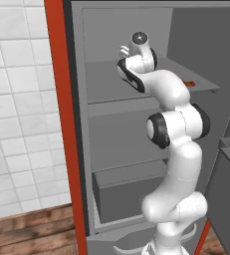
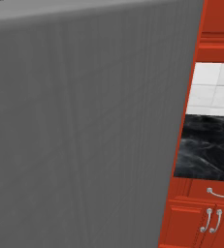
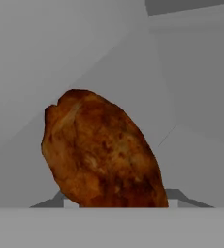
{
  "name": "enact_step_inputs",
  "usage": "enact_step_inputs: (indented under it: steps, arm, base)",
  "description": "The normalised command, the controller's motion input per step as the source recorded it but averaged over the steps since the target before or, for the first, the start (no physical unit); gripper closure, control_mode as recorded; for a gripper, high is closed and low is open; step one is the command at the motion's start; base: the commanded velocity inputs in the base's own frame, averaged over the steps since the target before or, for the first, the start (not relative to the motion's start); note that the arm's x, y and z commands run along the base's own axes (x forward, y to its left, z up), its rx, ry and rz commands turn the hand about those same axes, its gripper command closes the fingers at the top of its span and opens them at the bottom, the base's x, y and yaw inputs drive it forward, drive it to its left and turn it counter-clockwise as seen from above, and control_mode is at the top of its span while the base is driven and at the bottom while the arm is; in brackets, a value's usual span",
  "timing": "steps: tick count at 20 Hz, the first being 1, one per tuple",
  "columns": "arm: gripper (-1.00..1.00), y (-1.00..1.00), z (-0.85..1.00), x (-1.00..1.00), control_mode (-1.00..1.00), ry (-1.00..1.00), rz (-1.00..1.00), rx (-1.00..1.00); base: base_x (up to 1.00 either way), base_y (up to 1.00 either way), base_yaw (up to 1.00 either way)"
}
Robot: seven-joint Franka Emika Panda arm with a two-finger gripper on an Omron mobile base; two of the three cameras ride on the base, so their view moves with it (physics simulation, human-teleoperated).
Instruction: Place the chicken drumstick on the counter behind the older chicken drumstick on the same shelf of the fridge to maintain FIFO order. Close the fridge door when finished.
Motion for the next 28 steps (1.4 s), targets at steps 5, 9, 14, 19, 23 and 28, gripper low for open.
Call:
enact_step_inputs:
  steps: [5,9,14,19,23,28]
  arm:
    - [-1.0,0.28,-0.6,0.21,-1.0,0.0,0.0,-0.03]
    - [-1.0,0.1,-0.41,-0.09,-1.0,-0.05,0.0,0.0]
    - [-1.0,0.01,-0.16,0.0,-1.0,-0.09,0.0,0.0]
    - [-1.0,0.02,-0.04,-0.12,-1.0,-0.12,0.0,0.0]
    - [-1.0,0.0,0.0,-0.57,-1.0,-0.06,0.0,0.0]
    - [-1.0,0.0,0.0,-0.99,-1.0,-0.02,0.0,0.0]
  base:
    - [0.0,0.0,0.0]
    - [0.0,0.0,0.0]
    - [0.0,0.0,0.0]
    - [0.0,0.0,0.0]
    - [0.0,0.0,0.0]
    - [0.0,0.0,0.0]
